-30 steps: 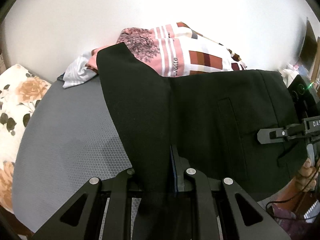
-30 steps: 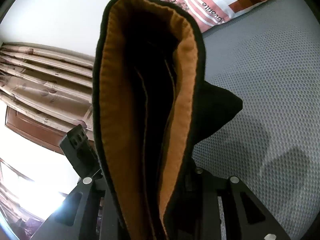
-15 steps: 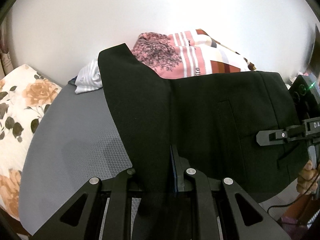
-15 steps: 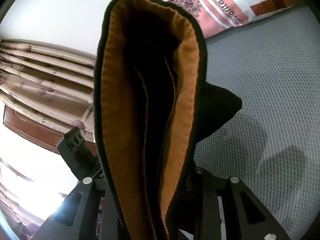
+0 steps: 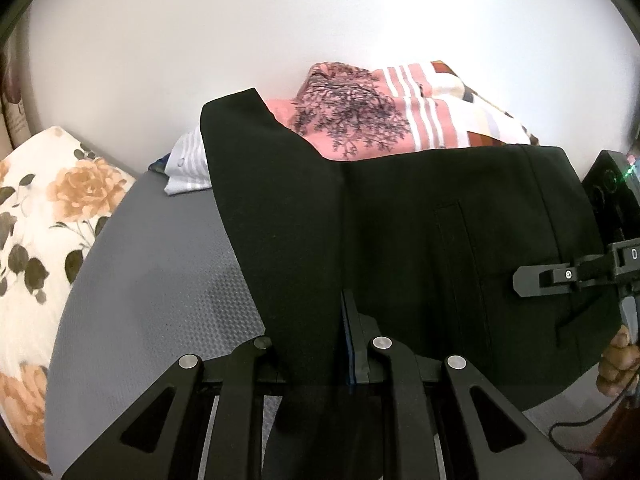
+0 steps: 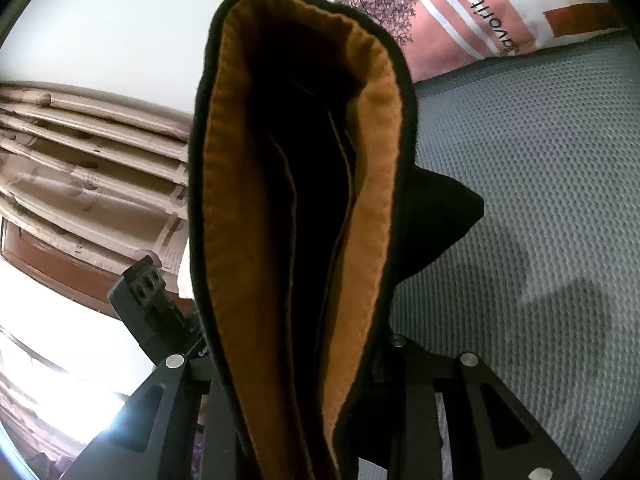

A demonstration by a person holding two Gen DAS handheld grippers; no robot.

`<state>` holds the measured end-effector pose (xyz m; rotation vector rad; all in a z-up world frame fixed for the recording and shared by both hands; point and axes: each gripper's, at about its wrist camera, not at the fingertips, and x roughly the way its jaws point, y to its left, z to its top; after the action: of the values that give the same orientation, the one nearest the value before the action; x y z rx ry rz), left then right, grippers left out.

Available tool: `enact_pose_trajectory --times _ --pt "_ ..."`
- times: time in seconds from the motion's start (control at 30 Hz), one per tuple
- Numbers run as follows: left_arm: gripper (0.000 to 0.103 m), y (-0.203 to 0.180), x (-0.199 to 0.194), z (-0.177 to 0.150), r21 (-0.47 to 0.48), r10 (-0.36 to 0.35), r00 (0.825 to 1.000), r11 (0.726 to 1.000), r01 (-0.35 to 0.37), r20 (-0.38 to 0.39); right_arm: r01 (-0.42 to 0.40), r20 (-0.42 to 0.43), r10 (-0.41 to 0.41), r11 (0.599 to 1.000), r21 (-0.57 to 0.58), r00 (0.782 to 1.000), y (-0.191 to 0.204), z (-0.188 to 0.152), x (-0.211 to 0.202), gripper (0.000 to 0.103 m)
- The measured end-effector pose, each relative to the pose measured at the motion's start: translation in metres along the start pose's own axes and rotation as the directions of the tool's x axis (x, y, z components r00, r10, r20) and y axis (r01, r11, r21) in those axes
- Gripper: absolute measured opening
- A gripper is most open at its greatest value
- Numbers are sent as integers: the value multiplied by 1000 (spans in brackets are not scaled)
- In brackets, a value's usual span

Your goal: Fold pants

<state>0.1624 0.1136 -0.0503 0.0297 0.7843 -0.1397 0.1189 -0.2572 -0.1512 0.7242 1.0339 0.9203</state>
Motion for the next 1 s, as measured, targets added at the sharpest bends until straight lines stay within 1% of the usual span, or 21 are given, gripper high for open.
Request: enact_pose_trajectory --times 0.33,0.63,0.83,1.0 --pt "17 30 20 19 -40 20 1000 999 -19 17 5 -13 -5 1000 -30 1000 21 7 0 26" --pt "17 43 36 30 -47 31 999 998 -30 20 3 -6 -3 1000 -29 1000 18 1 -15 26" --pt "17 51 49 33 -50 33 999 998 -33 10 6 -9 -7 1000 -21 1000 15 -3 -21 26" --pt "17 57 59 32 -60 33 999 998 -33 -3 13 -13 -13 1000 -10 1000 12 -13 -27 26"
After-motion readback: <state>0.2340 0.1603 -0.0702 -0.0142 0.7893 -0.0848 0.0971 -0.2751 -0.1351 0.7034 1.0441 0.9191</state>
